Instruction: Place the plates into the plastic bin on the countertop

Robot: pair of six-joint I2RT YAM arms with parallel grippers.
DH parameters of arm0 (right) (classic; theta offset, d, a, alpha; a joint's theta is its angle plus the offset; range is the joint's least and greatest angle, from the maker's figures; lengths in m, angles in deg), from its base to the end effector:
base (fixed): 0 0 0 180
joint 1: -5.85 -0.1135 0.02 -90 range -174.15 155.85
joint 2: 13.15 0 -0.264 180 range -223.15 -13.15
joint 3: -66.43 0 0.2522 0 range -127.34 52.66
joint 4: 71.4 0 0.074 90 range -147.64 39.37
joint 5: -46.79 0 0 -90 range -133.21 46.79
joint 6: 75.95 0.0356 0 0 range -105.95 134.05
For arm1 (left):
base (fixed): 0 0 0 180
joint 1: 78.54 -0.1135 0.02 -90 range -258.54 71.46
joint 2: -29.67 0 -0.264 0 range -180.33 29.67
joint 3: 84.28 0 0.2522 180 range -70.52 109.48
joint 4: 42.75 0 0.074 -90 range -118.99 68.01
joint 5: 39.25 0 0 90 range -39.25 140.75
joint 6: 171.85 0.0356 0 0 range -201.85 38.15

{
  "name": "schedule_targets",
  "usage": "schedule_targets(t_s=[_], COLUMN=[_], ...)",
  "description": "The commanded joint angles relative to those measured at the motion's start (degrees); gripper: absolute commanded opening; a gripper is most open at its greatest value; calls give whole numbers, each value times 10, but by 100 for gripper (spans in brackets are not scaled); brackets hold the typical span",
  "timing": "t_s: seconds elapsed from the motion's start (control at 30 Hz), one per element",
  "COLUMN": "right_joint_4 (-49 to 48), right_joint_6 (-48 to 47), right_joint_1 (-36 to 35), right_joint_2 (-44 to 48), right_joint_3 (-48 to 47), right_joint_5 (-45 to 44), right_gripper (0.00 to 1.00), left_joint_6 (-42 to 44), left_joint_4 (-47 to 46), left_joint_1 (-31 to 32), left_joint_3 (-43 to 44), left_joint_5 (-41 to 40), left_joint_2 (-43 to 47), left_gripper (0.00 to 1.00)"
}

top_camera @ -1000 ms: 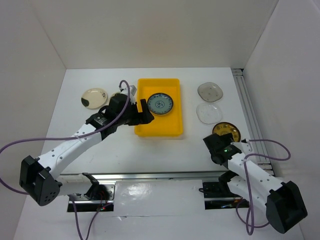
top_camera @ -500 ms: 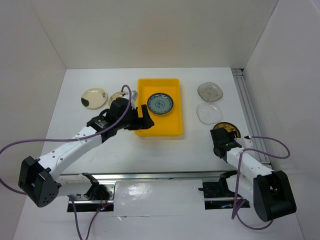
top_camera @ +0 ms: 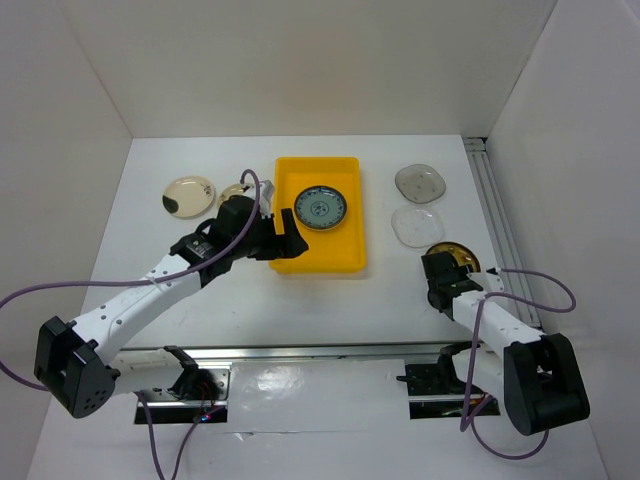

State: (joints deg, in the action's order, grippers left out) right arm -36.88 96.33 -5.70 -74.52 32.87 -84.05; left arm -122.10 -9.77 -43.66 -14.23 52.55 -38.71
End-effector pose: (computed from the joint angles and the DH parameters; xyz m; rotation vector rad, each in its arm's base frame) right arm 0.1648 0.0099 0.1382 1.5041 1.7547 -0.1713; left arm 0.2196 -0.1544 0.3093 -0.0846 2.2240 -0.7905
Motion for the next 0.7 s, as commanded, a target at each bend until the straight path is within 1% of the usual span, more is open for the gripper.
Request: schedule_targets(t_s=[0.0, 0.07, 0.1, 0.17, 0.23, 0.27, 0.3, 0.47, 0.57, 0.63, 0.67], right_joint_4=[34, 28, 22, 17, 10, 10, 10, 10, 10, 23, 34], right_joint_6=[-6, -12, -17, -17, -22, -22, -22, -27, -27, -21, -16], right_joint_1=[11, 17, 17, 23, 28, 34, 34, 52, 59, 64, 65], right_joint_2=[3, 3, 3, 3, 3, 3, 3, 9, 15, 21, 26], right_joint_3=[21, 26, 27, 27, 27, 32, 32, 37, 37, 31, 23], right_joint_5=[62, 69, 75, 81, 81, 88, 88, 94, 99, 99, 99], right_gripper=[50, 49, 46, 46, 39, 39, 37, 37, 19, 0, 0], left_joint_6=[18, 18, 18, 18, 18, 18, 18, 18, 18, 12, 12], left_joint_4=[-21, -15, -15, -15, -15, -15, -15, -15, -15, -15, -15], left_joint_1=[2, 2, 2, 2, 2, 2, 2, 2, 2, 2, 2], left_joint_3=[-7, -7, -7, -7, -13, -13, -13, -13, -13, -13, -13], left_joint_5=[7, 7, 0, 0, -5, -5, -5, -5, -5, -10, -10], left_joint_2=[14, 19, 19, 19, 19, 19, 19, 19, 14, 14, 14], left_gripper=[100, 100, 100, 100, 100, 100, 100, 100, 100, 100, 100])
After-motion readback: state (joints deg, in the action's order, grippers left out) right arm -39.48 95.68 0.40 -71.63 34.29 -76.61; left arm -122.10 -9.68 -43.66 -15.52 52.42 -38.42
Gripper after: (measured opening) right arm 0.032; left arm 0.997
